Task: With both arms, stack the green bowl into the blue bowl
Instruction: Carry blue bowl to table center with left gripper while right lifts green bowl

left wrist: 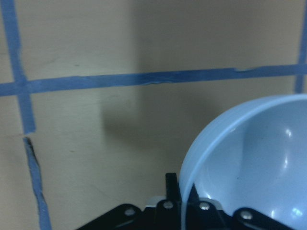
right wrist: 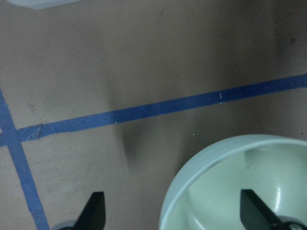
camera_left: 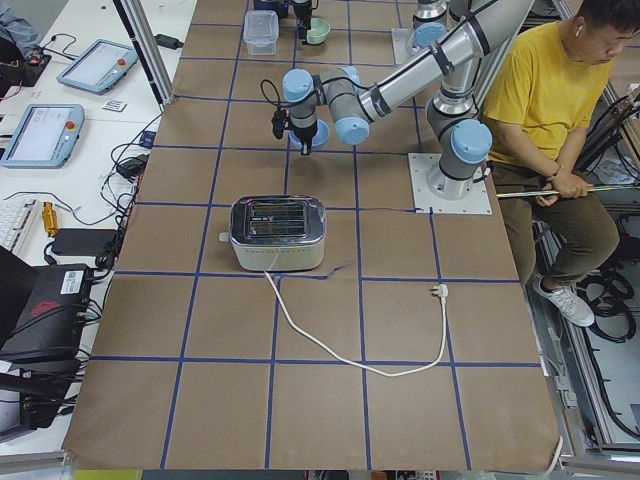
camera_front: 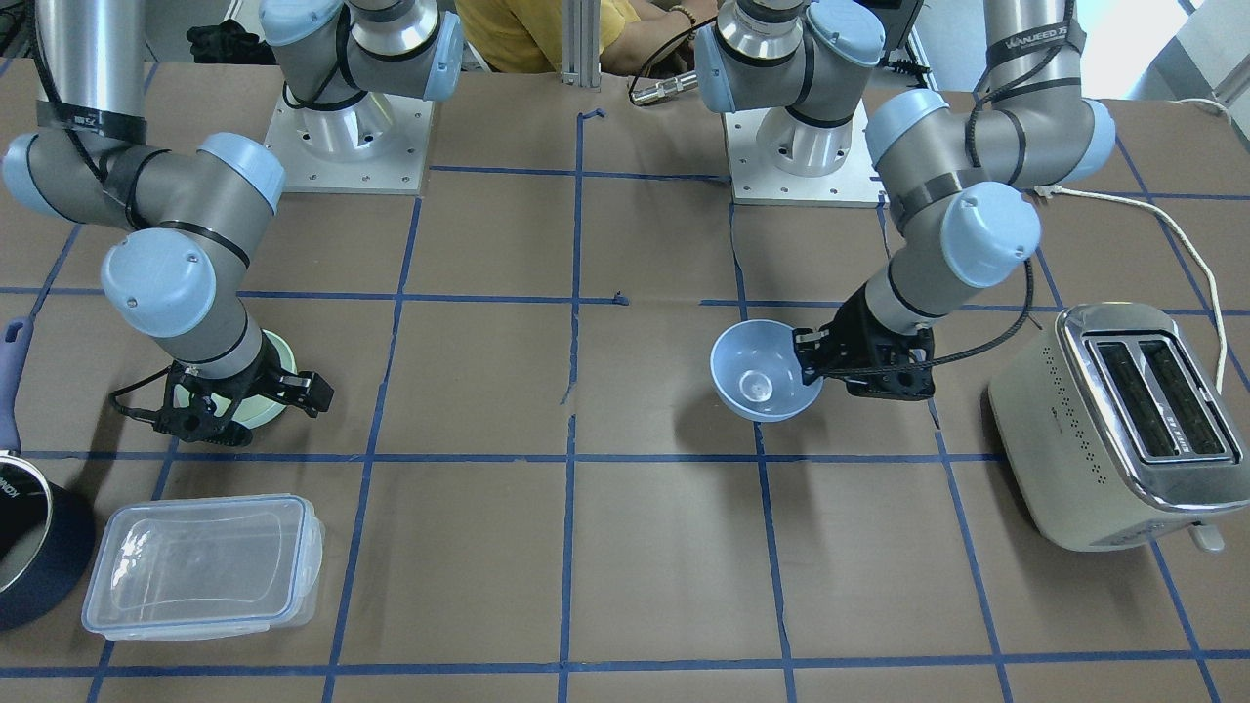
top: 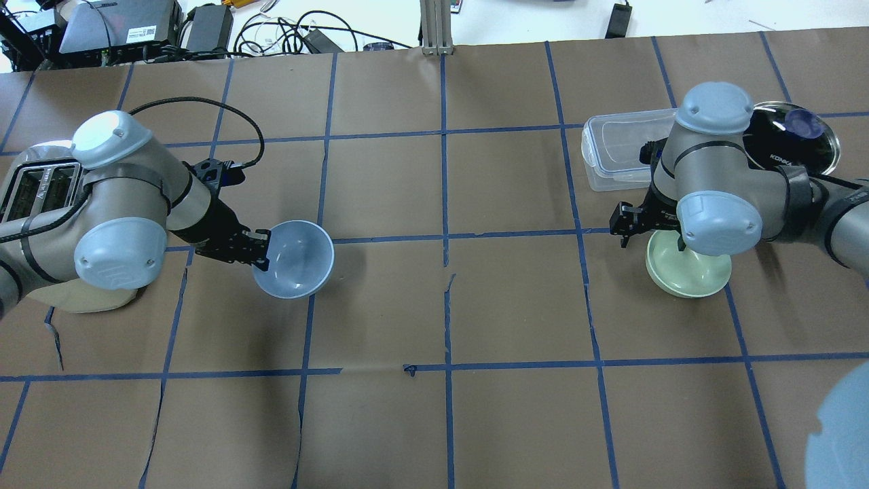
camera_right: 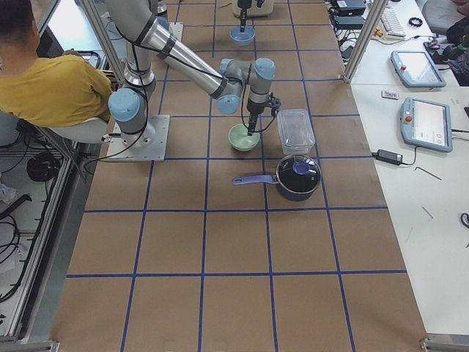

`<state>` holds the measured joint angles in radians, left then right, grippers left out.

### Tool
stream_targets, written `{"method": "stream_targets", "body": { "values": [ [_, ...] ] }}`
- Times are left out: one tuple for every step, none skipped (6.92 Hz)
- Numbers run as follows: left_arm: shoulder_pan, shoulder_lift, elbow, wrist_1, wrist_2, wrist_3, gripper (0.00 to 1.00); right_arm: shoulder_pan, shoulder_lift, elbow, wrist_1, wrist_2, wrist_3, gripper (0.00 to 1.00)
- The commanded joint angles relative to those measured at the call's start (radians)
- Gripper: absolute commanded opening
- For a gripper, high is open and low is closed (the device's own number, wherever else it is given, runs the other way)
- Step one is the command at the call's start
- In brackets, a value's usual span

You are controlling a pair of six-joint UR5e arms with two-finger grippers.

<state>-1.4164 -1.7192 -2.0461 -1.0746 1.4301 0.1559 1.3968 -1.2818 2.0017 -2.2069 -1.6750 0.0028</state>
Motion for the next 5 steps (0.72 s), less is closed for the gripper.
{"method": "stream_targets", "body": {
  "values": [
    [-0.215, -0.02, -0.006, 0.091, -0.014, -0.305, 0.0, -0.002, 0.001, 0.0, -0.001, 0.003, 0.0, 0.4],
    [-0.298, -0.034, -0.003, 0.128, -0.025, -0.457, 0.0, -0.002, 0.001, -0.001, 0.001, 0.003, -0.001, 0.13],
    [-0.362, -0.043, 0.0, 0.133, -0.034, -0.504, 0.0, -0.002, -0.001, -0.003, 0.004, 0.003, 0.0, 0.0],
    [-0.386, -0.055, -0.002, 0.133, -0.034, -0.506, 0.0, -0.002, -0.007, -0.006, 0.007, -0.006, -0.001, 0.0],
    [-0.403, -0.065, -0.005, 0.133, -0.06, -0.506, 0.0, -0.002, -0.01, -0.012, 0.01, -0.009, -0.001, 0.0]
  ]
}}
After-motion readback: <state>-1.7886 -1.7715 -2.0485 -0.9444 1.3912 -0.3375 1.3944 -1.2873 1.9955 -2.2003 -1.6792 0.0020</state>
